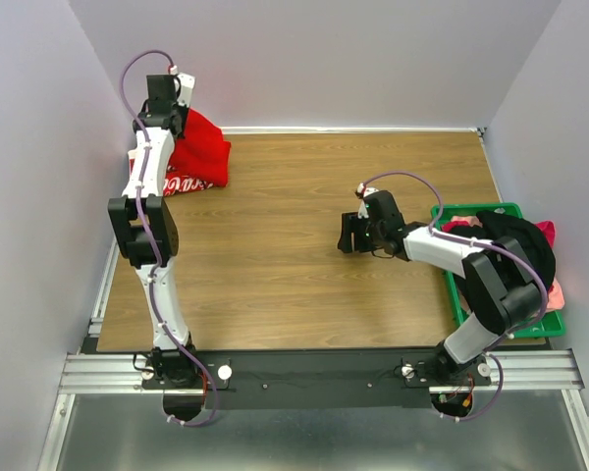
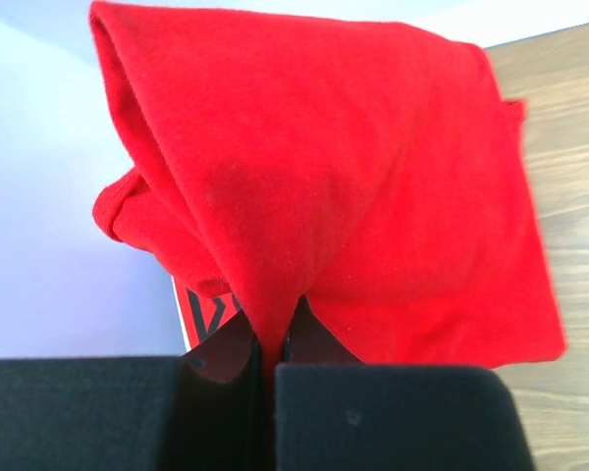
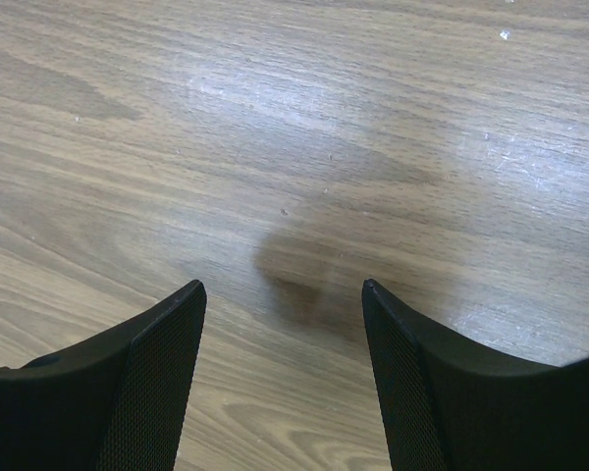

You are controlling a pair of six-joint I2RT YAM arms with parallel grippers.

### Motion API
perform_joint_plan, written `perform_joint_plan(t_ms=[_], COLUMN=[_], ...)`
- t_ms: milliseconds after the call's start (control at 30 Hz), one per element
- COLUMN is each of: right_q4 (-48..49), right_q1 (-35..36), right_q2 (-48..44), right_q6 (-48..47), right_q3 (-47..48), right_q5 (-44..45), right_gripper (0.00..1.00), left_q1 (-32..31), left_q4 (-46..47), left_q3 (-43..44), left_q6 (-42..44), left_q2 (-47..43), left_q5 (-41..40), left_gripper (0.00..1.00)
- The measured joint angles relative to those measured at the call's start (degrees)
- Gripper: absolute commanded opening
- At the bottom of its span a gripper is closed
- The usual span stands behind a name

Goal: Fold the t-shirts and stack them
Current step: Neatly place the folded tshirt to the corner, then reset both grippers

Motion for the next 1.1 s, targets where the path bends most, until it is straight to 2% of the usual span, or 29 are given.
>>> perform_joint_plan(t_ms=[33, 67, 100, 167, 433, 567, 700, 833, 1000, 1100], right_q4=[0.0, 0.0, 0.0, -0.09, -0.13, -0.13, -0.13, -0.15, -0.17, -0.15], right_q1=[0.0, 0.0, 0.0, 0.0, 0.0, 0.0, 0.0, 0.0, 0.0, 0.0], right_q2=[-0.15, -0.28, -0.42, -0.76, -3.61, -6.19, -9.09, -11.98, -17.66, -20.92], right_q6=[0.0, -0.02, -0.02, -0.02, -0.07, -0.04, -0.04, -0.04, -0.17, -0.22], right_q3=[-0.13, -0.26, -0.39, -0.72, -2.1, -2.78, -3.39, -3.89, -4.79, -5.16], right_q5=[0.0, -0.04, -0.11, -0.31, -0.37, -0.28, 1.09, 2.86, 6.86, 9.6], right_gripper=[0.72, 0.73, 0.73, 0.74, 0.75, 0.76, 0.76, 0.76, 0.77, 0.77], left_q1=[0.5, 1.18, 1.77, 2.8, 4.55, 4.5, 3.98, 1.64, -5.46, -10.73], left_q4=[0.0, 0.04, 0.13, 0.46, 3.56, 5.25, 11.28, 21.09, 34.1, 38.38], left_q3=[-0.22, -0.37, -0.46, -0.48, -4.72, -10.88, -23.17, -40.96, -58.38, -65.66], left_q6=[-0.26, -0.83, -1.18, -3.1, -9.57, -14.38, -18.69, -23.39, -27.78, -29.51], left_q2=[0.13, 0.37, 0.68, 1.27, 1.31, -2.69, -13.05, -29.81, -45.99, -51.43], left_q5=[0.02, 0.0, -0.02, -0.55, -10.43, -11.32, -9.07, -5.95, -3.45, -2.73], left_gripper=[0.26, 0.44, 0.55, 0.7, 0.72, 0.72, 0.72, 0.72, 0.72, 0.7])
